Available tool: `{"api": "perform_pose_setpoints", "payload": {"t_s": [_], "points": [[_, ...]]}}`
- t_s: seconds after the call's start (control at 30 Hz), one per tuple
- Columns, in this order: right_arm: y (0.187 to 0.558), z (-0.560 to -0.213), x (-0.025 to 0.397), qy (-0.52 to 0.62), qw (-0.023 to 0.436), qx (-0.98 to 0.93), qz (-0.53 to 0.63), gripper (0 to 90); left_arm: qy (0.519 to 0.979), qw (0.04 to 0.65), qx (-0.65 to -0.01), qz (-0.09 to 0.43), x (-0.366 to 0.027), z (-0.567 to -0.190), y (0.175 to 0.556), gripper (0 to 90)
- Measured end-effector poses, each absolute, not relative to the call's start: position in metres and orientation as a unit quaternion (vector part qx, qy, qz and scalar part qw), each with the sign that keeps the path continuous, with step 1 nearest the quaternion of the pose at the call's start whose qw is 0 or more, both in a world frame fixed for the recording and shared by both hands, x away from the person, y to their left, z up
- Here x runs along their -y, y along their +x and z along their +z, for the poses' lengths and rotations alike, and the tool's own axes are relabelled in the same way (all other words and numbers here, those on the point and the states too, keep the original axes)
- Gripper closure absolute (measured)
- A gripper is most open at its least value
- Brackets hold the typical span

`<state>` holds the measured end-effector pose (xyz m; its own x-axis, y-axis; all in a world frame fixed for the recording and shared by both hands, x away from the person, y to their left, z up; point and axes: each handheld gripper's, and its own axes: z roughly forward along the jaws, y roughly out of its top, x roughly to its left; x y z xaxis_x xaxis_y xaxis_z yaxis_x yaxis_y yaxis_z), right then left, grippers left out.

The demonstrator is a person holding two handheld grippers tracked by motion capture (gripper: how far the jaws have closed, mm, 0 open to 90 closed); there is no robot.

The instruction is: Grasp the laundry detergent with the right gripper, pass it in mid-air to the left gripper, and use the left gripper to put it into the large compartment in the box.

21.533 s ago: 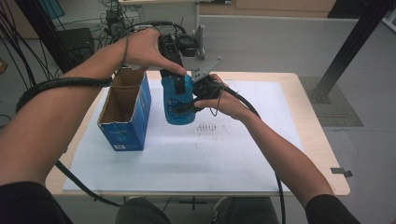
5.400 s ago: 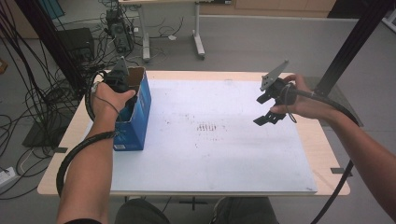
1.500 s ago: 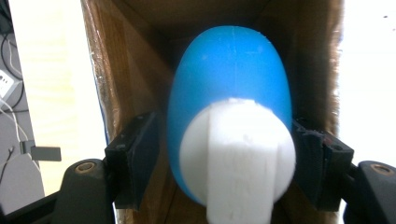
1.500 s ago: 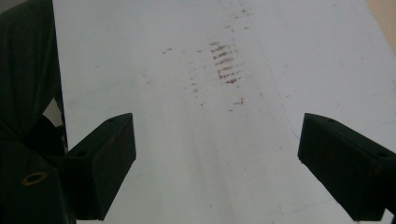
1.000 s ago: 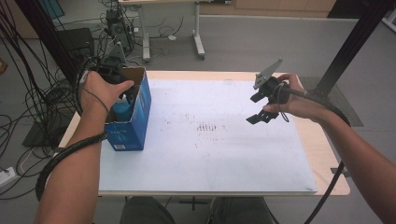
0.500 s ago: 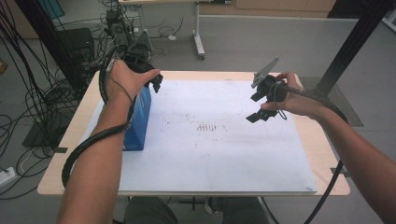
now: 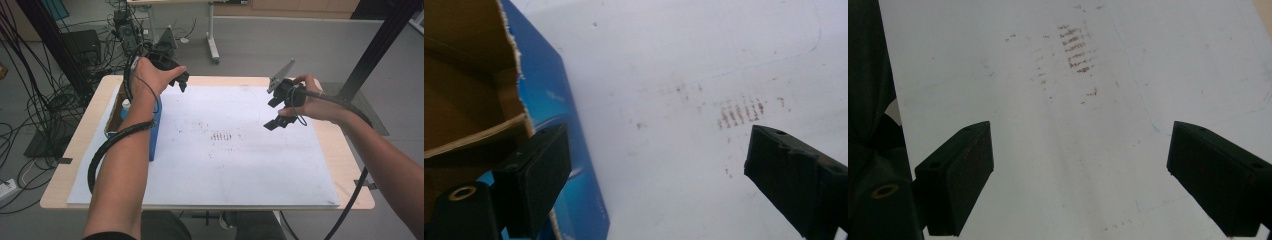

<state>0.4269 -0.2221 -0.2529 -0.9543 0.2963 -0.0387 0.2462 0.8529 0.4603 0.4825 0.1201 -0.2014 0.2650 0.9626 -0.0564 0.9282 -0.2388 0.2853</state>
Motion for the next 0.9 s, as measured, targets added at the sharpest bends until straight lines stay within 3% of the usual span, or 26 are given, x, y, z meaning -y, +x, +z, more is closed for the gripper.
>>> {"api": "perform_pose_setpoints", "payload": {"t_s": [0.9], "points": [[0.427, -0.255, 0.248, 0.161, 0.052, -0.961, 0.219, 11.5, 0.797, 0.123, -0.590, 0.031, -0.095, -0.233, 0.497, 11.9]]}}
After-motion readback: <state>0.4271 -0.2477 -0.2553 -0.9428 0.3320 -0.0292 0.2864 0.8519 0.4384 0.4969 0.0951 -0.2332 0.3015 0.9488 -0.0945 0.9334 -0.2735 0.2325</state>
